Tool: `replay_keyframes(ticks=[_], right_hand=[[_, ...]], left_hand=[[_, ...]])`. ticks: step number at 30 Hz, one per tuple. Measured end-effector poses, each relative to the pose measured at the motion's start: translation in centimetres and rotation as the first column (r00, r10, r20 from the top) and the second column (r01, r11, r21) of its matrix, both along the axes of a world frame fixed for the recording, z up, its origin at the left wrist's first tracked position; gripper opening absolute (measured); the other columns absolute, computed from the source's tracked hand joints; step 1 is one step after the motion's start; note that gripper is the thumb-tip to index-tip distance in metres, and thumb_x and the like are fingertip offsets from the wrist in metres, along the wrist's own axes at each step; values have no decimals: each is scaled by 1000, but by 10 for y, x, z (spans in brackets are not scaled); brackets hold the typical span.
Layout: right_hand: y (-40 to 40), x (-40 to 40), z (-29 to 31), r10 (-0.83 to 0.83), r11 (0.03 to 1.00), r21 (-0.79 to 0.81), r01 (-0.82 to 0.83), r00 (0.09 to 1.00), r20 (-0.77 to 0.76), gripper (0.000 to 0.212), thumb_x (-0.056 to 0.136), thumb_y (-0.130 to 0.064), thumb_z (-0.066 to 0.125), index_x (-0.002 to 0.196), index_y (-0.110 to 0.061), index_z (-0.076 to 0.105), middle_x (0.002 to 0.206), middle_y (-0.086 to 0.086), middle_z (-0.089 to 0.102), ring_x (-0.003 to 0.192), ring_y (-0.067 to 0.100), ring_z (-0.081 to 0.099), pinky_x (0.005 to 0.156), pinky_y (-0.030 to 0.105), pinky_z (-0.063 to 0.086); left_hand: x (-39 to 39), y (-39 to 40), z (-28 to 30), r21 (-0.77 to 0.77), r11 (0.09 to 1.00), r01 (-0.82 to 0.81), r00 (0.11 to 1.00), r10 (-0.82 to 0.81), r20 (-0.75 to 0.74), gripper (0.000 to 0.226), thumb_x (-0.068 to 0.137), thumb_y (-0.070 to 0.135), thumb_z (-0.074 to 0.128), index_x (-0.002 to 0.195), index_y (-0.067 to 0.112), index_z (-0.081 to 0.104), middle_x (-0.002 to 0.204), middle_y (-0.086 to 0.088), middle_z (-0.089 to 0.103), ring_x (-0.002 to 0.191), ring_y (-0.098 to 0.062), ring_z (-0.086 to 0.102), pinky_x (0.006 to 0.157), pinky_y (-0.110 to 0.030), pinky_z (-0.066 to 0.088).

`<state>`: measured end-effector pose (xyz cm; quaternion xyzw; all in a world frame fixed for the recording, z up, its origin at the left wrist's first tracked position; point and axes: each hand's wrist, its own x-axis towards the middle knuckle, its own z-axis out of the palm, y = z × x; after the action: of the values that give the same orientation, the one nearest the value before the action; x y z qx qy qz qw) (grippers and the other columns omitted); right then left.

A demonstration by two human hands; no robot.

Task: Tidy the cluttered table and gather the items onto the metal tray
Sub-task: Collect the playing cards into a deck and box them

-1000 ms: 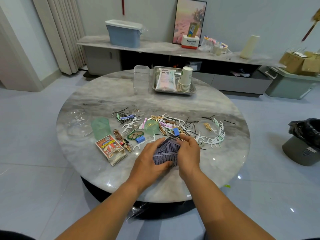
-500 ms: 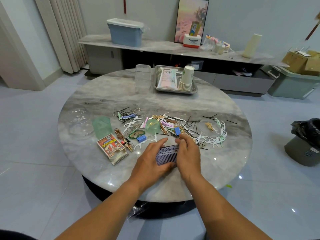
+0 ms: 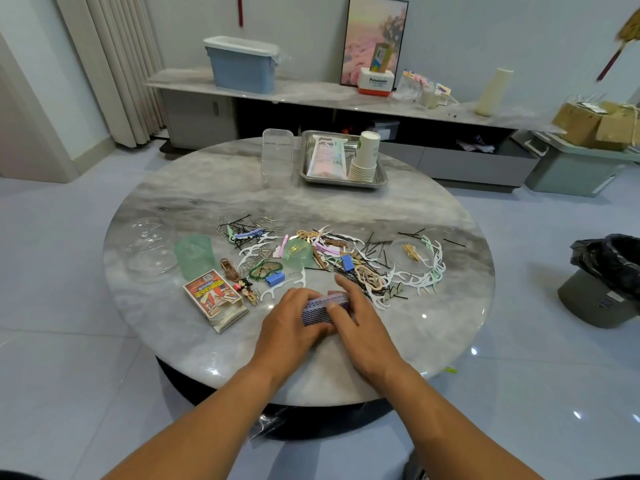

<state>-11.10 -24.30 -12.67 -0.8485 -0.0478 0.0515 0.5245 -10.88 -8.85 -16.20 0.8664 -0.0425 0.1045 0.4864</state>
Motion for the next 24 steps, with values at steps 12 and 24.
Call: replay_keyframes(ticks=[12,24], right_hand=[[-7,21,20,-141,981,146,131,988,59,26,95,-16,69,119,-25,70,105,-6,73,92,11,69,80,25,57],[37,17,-10,178,879,476,7,922,-342,23,90,0,72,112,-2,75,108,16,76,101,25,72,95,35,58]], left_hand=[[48,19,74,-786,473,-399,902,50,-428,44,69,15,90,103,18,63,104,-6,76,80,-16,73,61,-29,56],[46,33,78,-847,60,-527,790,-331,-515,28,97,14,58,119,-4,60,105,-23,68,93,-33,68,84,-46,59]])
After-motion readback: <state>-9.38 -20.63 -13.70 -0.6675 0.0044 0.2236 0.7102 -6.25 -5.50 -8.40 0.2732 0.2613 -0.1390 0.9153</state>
